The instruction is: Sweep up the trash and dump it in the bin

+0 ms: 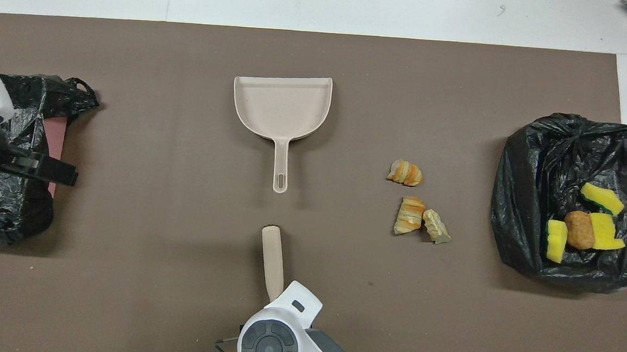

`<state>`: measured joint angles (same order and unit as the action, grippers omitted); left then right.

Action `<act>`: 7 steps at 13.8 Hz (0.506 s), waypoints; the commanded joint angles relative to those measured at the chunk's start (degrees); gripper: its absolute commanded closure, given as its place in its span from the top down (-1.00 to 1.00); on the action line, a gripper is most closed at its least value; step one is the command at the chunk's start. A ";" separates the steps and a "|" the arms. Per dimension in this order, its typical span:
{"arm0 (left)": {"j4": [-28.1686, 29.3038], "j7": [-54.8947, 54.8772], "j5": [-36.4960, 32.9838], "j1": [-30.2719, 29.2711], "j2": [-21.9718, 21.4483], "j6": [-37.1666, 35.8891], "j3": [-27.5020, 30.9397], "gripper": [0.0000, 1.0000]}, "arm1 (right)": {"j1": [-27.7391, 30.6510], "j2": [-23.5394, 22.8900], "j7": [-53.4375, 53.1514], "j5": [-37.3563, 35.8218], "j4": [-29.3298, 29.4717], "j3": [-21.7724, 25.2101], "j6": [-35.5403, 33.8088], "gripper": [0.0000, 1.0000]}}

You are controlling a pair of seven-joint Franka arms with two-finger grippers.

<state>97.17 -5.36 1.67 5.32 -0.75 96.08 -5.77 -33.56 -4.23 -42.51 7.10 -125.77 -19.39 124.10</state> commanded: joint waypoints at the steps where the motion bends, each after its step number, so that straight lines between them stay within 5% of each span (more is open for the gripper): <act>1: -0.05 2.97 -0.44 4.59 3.98 4.10 0.67 1.00 | 6.37 7.55 6.27 0.10 -0.35 -0.21 -8.84 -1.00; 7: -0.05 21.77 -0.09 15.93 12.77 15.95 0.67 1.00 | 19.91 13.72 9.56 -6.64 -0.97 -0.03 -15.73 -1.00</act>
<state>97.30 11.26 1.68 17.67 9.07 108.03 -6.07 -17.06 8.60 -33.06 3.76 -125.44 -18.87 108.26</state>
